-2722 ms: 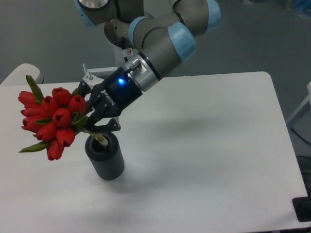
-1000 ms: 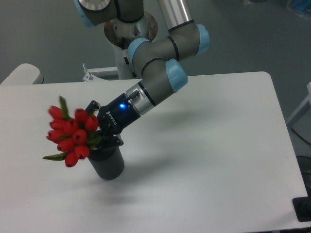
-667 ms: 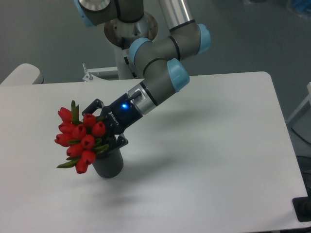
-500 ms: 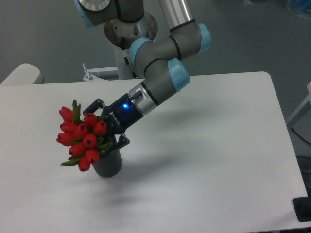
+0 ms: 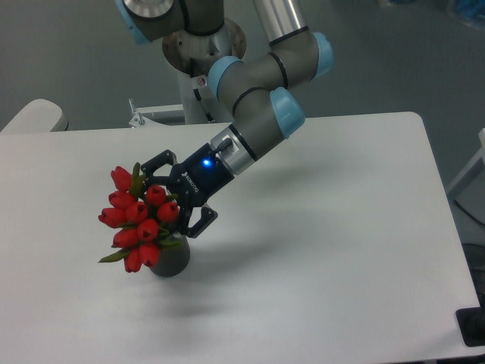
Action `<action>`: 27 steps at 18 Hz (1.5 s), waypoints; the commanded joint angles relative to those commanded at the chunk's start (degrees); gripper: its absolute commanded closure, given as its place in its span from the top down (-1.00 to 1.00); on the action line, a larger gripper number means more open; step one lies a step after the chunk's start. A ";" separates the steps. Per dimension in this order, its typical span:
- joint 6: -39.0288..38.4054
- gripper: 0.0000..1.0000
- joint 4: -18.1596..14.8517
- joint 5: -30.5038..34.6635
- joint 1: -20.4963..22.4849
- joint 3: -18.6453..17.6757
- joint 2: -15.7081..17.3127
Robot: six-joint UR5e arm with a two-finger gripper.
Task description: Insert the flowers into the vase
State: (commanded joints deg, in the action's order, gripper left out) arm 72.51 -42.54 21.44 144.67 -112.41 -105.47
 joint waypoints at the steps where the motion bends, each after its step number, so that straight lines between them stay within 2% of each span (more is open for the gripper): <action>1: 0.52 1.00 0.00 1.31 0.52 0.00 0.52; 7: 2.37 1.00 -0.18 3.52 3.07 -1.75 2.19; 13: 2.64 1.00 -0.09 8.26 5.27 -1.32 4.75; 17: 5.97 1.00 -0.26 11.60 8.43 -1.76 6.15; 24: 7.82 1.00 -0.35 12.58 13.80 2.10 5.54; 27: 9.05 1.00 -0.53 17.57 15.90 3.16 5.36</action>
State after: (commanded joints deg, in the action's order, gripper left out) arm 81.56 -43.07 39.00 160.57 -109.25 -100.11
